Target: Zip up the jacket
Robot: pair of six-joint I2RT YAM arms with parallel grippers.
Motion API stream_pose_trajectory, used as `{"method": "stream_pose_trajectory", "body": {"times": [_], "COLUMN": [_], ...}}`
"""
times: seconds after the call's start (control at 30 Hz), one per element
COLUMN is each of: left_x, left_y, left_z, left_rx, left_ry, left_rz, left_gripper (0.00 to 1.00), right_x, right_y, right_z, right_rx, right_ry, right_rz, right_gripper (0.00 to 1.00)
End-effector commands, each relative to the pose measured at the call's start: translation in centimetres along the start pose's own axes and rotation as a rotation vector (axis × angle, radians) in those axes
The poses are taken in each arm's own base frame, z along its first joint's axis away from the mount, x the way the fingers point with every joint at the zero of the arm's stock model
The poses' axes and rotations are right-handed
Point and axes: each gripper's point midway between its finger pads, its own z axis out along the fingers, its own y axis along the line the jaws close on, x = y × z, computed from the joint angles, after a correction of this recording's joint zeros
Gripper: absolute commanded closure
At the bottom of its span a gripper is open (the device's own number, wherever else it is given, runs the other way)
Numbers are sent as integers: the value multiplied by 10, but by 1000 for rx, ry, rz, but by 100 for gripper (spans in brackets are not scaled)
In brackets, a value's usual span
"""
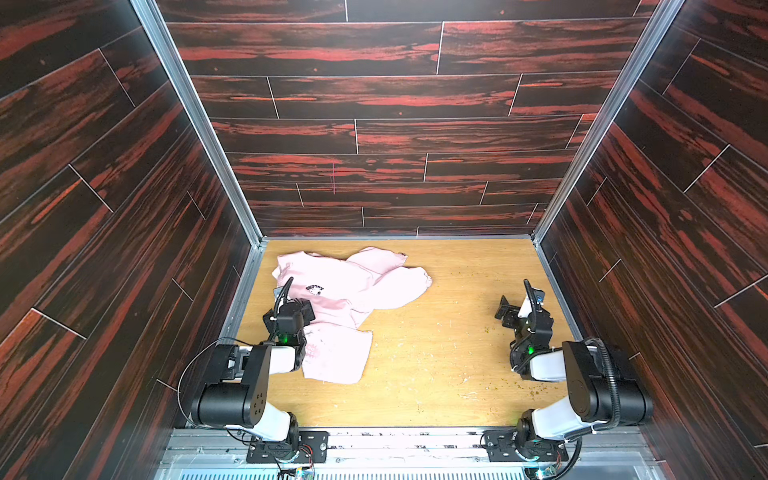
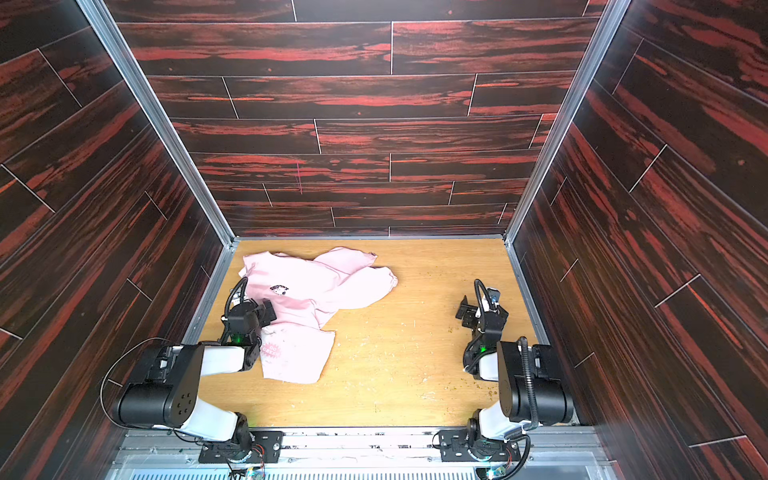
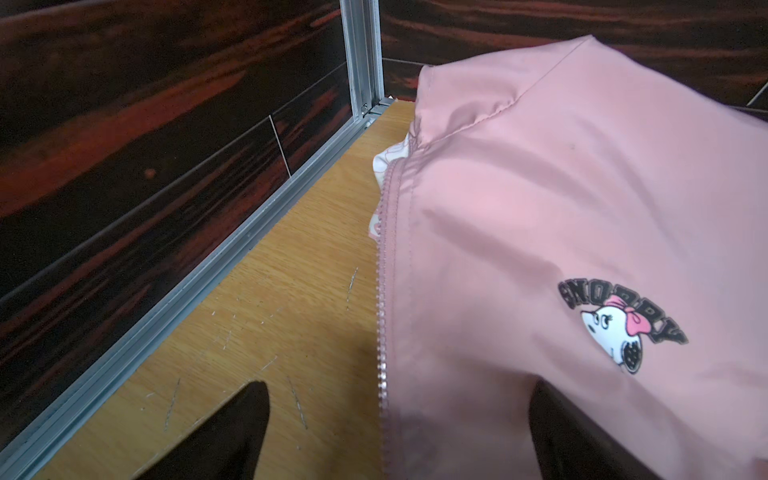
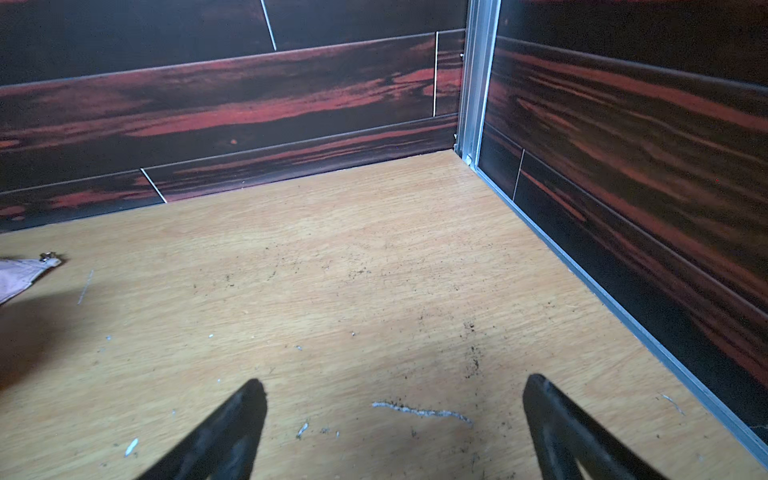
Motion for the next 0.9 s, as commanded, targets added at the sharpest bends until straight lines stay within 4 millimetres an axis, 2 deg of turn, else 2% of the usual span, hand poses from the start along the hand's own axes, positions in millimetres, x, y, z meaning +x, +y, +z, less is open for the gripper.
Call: {"method": "stream_pose_trajectory", "body": {"times": [0.0, 0.87], "left_x": [-14, -15], "left_y": [1, 1], "left_z": [3, 2], "left_rx": [-12, -12], "left_ry": [-41, -47], "left_rz": [-2, -6], "left_gripper": [0, 0], "right_x": [-10, -10], "right_y": [2, 2], "right_z": [5, 4], "right_rx": [3, 2], "right_ry": [-36, -39], "right_rz": [-5, -4], "right_gripper": [1, 1]}}
